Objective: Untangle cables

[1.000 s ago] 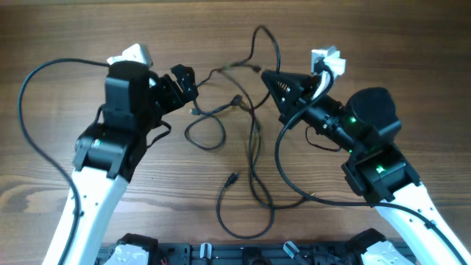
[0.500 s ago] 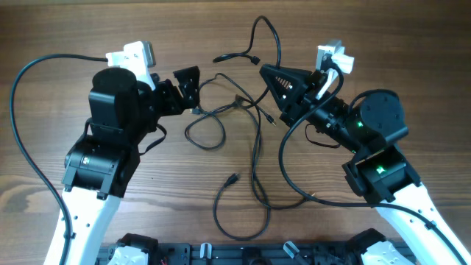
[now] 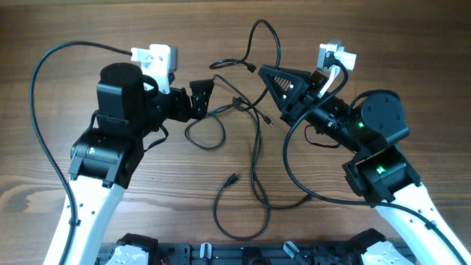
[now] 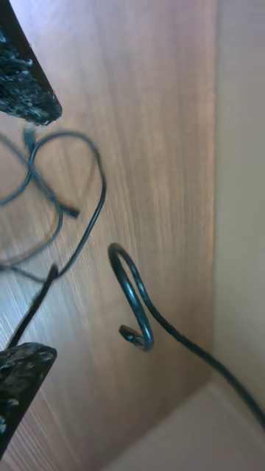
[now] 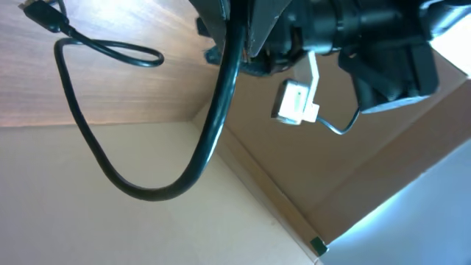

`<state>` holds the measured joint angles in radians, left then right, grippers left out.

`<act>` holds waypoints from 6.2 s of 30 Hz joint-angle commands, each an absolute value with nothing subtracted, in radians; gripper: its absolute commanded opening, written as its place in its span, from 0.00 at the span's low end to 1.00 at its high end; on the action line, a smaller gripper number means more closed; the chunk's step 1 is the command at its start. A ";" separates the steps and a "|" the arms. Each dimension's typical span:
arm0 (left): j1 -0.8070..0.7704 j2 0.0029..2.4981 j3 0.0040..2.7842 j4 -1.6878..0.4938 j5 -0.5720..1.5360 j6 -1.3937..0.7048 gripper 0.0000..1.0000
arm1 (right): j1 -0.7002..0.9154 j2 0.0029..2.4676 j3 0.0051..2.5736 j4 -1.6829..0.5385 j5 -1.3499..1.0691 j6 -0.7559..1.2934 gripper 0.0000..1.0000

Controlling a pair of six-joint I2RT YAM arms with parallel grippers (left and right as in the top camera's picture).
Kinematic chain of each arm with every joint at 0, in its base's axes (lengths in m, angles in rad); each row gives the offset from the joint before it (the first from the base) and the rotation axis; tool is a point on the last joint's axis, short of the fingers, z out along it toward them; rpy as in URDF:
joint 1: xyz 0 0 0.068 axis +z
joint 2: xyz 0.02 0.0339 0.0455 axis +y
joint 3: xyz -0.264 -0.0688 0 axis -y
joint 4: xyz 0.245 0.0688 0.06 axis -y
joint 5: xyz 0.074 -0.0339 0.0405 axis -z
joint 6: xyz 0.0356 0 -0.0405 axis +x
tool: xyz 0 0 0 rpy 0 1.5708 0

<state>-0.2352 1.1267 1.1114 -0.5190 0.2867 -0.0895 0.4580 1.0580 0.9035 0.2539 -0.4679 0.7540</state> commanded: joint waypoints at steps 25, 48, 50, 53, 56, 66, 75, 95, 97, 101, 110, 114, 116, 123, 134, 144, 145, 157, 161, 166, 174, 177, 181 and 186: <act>-0.232 1.244 1.113 -0.323 0.303 0.344 0.42 | 0.456 1.044 0.912 0.344 -0.682 0.953 0.04; -0.231 1.094 1.113 -0.146 0.011 -0.098 0.04 | 0.457 1.270 0.912 0.197 -0.638 0.946 0.09; -0.231 1.078 1.113 -0.146 0.002 -0.083 0.04 | 0.457 1.312 0.912 0.205 -0.682 0.965 0.05; -0.231 1.071 1.113 -0.149 -0.018 -0.083 0.04 | 0.457 1.386 0.912 0.288 -0.815 1.030 0.05; -0.231 1.071 1.113 -0.153 -0.050 -0.083 0.04 | 0.457 1.425 0.912 0.422 -0.934 1.092 0.05; -0.231 1.071 1.113 -0.152 -0.096 -0.084 0.04 | 0.457 1.431 0.912 1.015 -1.101 1.418 0.05; -0.231 1.039 1.113 -0.153 -0.151 -0.083 0.04 | 0.458 1.431 0.910 1.069 -1.167 1.358 0.05; -0.231 0.915 1.113 -0.153 -0.547 -0.083 0.04 | 0.504 1.435 0.910 0.127 -0.782 0.796 1.00; -0.231 0.908 1.113 -0.153 -0.581 -0.083 0.04 | 0.504 1.435 0.909 0.083 -0.692 0.877 1.00; -0.231 0.906 1.113 -0.153 -0.585 -0.083 0.04 | 0.505 1.435 0.908 0.043 -0.599 1.026 1.00; -0.231 0.906 1.113 -0.161 -0.584 -0.084 0.04 | 0.512 1.487 0.908 -0.060 -0.414 1.350 1.00; -0.231 0.906 1.113 -0.181 -0.579 -0.084 0.04 | 0.537 1.578 0.908 -0.035 -0.416 1.526 1.00; -0.231 0.906 1.113 -0.191 -0.557 -0.084 0.04 | 0.564 1.629 0.908 0.012 -0.427 1.663 1.00; -0.231 0.906 1.113 -0.195 -0.506 -0.087 0.04 | 0.671 1.808 0.908 0.316 -0.373 1.922 1.00; -0.231 0.906 1.113 -0.199 -0.362 -0.088 0.04 | 0.712 1.897 0.909 0.449 -0.106 2.072 0.78; -0.231 0.906 1.113 -0.199 -0.242 -0.143 0.04 | 0.728 1.970 0.938 0.509 -0.048 2.072 0.78; -0.231 0.906 1.113 -0.199 -0.243 -0.143 0.04 | 0.732 1.981 0.944 0.513 -0.048 2.071 0.77; -0.231 0.906 1.113 -0.249 -0.157 -0.143 0.04 | 0.743 2.088 1.010 0.547 -0.005 2.072 0.49; -0.231 0.906 1.113 -0.252 -0.121 -0.143 0.04 | 0.743 2.089 1.010 0.545 0.019 2.071 0.38; -0.231 0.906 1.113 -0.252 -0.101 -0.143 0.04 | 0.743 2.089 1.010 0.536 0.035 2.070 0.30; -0.231 0.903 1.113 -0.250 -0.236 -0.139 0.04 | 0.743 2.089 1.010 0.502 -0.009 2.067 0.05; -0.231 0.903 1.113 -0.250 -0.346 -0.139 0.04 | 0.743 2.089 1.010 0.596 -0.072 2.042 0.05; -0.231 0.902 1.113 -0.220 -0.538 -0.137 0.04 | 0.743 2.089 1.010 0.804 -0.144 1.962 0.05; -0.231 0.888 1.113 -0.190 -0.733 -0.135 0.04 | 0.743 2.089 1.010 0.977 -0.159 1.963 0.05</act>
<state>-0.2344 0.9157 1.1107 -0.2008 -0.5449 -0.1333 0.7410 2.0701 0.9981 0.9073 -0.1268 1.9911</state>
